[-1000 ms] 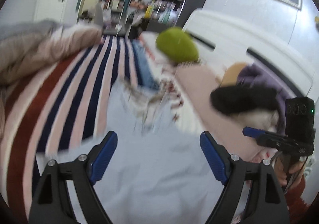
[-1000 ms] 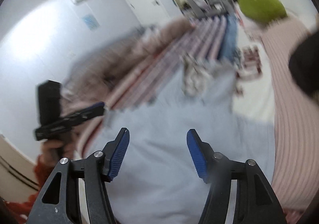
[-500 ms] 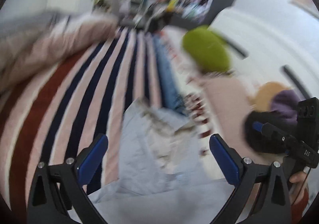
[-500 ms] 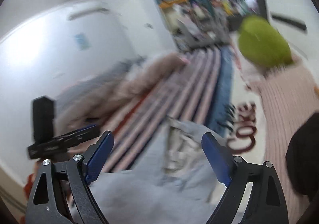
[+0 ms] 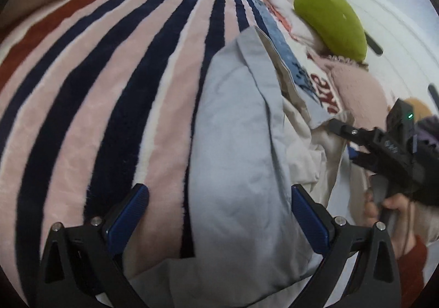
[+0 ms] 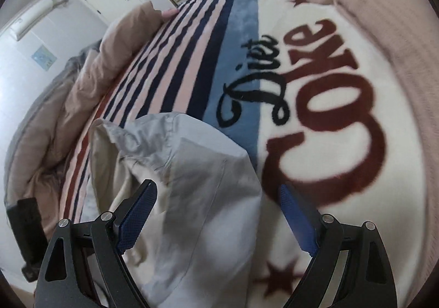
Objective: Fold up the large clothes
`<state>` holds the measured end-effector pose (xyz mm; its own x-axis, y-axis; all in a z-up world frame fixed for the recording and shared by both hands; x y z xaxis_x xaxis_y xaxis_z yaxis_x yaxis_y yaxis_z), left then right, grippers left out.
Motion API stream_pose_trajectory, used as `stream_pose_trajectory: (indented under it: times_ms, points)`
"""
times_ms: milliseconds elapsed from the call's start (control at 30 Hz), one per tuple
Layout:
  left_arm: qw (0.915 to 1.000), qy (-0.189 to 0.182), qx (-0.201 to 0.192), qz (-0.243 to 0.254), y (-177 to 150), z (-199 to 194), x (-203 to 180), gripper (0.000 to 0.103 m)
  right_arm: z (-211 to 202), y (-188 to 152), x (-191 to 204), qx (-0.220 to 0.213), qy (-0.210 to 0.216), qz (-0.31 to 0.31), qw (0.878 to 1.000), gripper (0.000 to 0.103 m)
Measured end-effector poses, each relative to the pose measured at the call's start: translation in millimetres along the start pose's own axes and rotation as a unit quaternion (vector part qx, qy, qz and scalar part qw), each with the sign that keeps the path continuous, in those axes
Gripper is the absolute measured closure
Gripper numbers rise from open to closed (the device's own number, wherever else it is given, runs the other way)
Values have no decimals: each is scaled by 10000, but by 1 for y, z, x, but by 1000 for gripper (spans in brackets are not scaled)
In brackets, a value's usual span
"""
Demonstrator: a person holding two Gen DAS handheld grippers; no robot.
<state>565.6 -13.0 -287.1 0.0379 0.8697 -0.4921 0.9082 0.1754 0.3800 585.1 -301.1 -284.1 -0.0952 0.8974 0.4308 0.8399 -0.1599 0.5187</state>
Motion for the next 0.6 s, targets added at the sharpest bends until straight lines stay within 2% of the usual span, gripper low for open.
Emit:
stream_pose_trajectory:
  times_ms: [100,133,167,267,333,433,600]
  points:
    - [9998,-101,-130,58,-2,2,3,3,6,7,2,-76,-51,-217,9997,21]
    - [9997,-121,-194,88,-3,2,4,3,6,9,5,-79,-7,-293,9995,38]
    - [9994,-156,-279,120,-5,2,5,3,7,10,9,-49,111,-380,9992,64]
    - [9982,-418,-434,27,-5,-2,9,3,2,7,24,-59,225,-699,9973,92]
    - [9972,-562,-481,-90,-2,-7,9,3,-9,8,34,-230,206,-855,9959,95]
    - [9959,-572,-669,-228,1,-23,8,4,-42,11,54,-586,435,-1037,9919,96]
    - [9890,-898,-1131,-311,5,-89,0,4,-102,3,108,-922,867,-1692,9774,97]
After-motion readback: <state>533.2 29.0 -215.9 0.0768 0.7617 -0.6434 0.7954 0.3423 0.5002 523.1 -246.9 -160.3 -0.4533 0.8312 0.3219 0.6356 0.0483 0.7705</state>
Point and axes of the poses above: each gripper's, at about its wrist camera, not at the fingertips, and z roughly the way its jaws point, x to its left, y to its top, the point moved 6 cm from there along z, roughly the way its jaws point, and after that the axes turned 8 degrees about -z, right-handed, at the moved point
